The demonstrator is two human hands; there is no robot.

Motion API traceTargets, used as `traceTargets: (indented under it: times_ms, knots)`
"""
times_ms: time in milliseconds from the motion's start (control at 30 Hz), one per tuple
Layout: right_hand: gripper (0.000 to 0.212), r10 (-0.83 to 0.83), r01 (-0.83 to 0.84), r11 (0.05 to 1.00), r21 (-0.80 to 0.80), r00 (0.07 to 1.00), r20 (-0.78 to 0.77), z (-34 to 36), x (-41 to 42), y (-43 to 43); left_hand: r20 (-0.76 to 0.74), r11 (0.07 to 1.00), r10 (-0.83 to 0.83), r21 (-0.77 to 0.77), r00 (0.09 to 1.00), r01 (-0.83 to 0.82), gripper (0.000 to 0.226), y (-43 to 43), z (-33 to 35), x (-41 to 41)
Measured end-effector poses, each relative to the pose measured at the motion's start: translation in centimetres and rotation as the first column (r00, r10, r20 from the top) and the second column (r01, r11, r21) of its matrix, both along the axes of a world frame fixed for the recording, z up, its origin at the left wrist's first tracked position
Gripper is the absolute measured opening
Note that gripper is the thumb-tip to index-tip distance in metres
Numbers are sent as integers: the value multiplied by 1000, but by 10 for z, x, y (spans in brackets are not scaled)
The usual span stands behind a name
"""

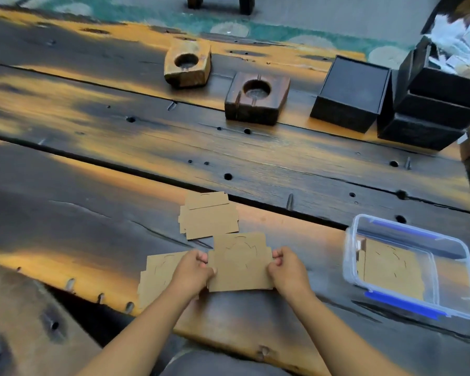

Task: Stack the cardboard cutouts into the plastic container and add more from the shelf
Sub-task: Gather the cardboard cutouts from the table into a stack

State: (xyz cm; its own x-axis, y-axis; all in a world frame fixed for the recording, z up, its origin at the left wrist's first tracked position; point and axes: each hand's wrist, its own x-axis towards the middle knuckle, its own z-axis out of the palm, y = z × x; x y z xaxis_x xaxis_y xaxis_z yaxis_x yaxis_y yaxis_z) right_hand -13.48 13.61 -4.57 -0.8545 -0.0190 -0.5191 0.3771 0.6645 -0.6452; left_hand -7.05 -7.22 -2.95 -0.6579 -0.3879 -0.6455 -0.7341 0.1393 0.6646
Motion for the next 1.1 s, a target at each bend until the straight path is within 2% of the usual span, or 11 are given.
traceTargets:
  times_ms: [100, 267, 433, 633, 900, 1100]
  knots:
    - [14, -8, 8, 1000, -5, 1000, -5, 3, -18, -31, -21, 1000, 2, 5, 1000, -2, 17, -33, 3, -17]
    - [17, -10, 11, 1000, 26, 999, -38, 2, -52, -80, -3, 999, -33, -21, 999, 32, 22, -79, -4, -48]
    - [15, 69, -63, 994, 93, 995, -69, 0, -86, -113, 15, 1000, -4, -27, 1000, 4, 22, -108, -17, -74]
    - [14, 113, -109, 987, 119, 993, -31, -18, -109, -125, 26, 992, -15, -125, 1000, 18, 19, -117, -34, -96]
    - [9, 110, -108, 989, 105, 994, -8, -38, -120, -140, 51, 988, -20, -150, 999, 27, 19, -129, -53, -105]
    - [15, 137, -133, 979, 152, 990, -19, -46, -119, -143, 44, 990, -43, -134, 998, 49, 20, -136, -63, -108]
